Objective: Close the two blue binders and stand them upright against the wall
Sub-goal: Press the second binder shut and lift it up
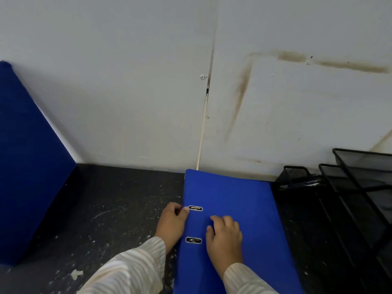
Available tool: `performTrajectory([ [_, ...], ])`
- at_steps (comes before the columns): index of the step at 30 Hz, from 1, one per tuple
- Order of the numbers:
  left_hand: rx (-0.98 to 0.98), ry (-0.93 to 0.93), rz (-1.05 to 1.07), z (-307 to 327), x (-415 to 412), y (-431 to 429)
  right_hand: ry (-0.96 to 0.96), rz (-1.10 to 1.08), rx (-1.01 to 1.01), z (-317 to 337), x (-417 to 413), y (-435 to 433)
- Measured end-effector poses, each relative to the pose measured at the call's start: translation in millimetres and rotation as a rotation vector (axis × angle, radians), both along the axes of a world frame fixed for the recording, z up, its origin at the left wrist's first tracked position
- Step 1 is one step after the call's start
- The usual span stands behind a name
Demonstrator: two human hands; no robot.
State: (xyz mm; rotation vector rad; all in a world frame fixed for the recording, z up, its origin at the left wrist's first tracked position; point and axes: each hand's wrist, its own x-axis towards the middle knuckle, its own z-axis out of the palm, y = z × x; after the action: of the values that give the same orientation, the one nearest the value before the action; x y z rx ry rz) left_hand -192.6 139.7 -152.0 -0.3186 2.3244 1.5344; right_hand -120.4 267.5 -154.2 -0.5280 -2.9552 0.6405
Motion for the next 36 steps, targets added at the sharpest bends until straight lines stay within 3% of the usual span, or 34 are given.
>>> performTrajectory([
  [14,0.151,0.051,0.099,-9.6,-14.5,10.7,0.119,-0.010,0.010,-6.3,-20.9,-3.3],
  [26,0.087,0.078,0.123,-16.5,-17.4,15.7,0.084,0.028,-0.023,-12.0,-19.9,2.5],
  [36,0.208,0.059,0.045,-12.4,14.8,2.1,0.027,0.097,-0.027,-9.2,51.4,-11.9],
])
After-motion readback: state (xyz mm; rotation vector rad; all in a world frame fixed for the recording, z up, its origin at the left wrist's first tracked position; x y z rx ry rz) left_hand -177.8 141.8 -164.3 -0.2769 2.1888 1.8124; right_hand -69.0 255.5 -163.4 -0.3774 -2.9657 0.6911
